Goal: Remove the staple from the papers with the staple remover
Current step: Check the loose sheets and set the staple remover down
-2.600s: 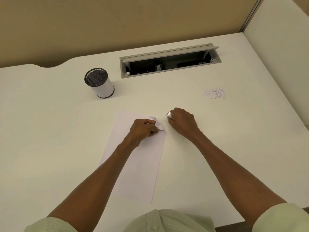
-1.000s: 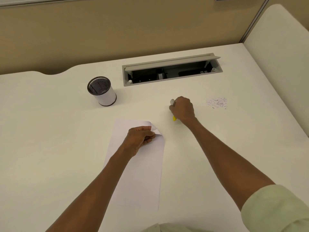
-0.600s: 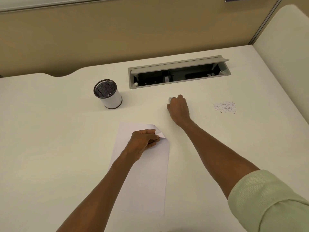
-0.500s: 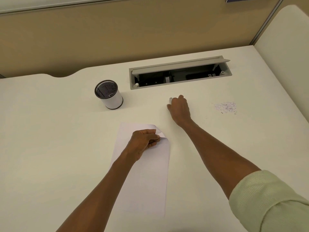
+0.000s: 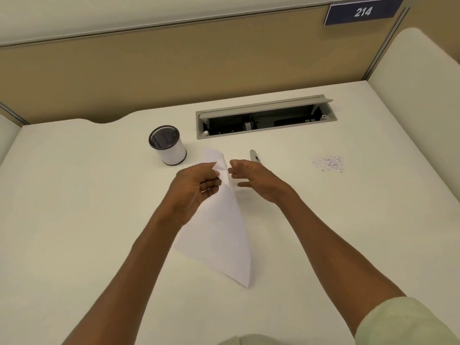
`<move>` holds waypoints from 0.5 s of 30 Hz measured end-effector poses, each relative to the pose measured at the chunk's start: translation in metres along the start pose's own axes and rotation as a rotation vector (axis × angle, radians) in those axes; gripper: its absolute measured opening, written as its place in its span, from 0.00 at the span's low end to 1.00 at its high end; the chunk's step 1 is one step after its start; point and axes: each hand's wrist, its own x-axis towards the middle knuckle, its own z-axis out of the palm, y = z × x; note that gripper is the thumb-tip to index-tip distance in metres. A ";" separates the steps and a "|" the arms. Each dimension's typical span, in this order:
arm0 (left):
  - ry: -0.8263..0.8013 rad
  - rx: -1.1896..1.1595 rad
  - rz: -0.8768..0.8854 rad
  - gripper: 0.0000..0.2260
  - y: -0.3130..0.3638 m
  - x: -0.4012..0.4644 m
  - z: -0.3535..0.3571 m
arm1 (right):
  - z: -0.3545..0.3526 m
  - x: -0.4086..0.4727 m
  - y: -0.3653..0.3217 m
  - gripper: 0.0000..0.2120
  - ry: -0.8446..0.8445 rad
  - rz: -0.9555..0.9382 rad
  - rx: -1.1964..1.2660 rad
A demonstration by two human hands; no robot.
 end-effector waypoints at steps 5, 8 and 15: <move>-0.145 -0.125 0.084 0.11 0.044 -0.038 -0.011 | 0.013 -0.015 -0.008 0.28 -0.136 -0.046 0.116; -0.178 -0.144 0.118 0.13 0.063 -0.056 -0.021 | 0.019 -0.024 -0.022 0.25 -0.153 -0.134 0.199; 0.096 0.010 0.285 0.09 0.069 -0.048 -0.068 | 0.016 -0.043 -0.038 0.17 0.017 -0.202 0.204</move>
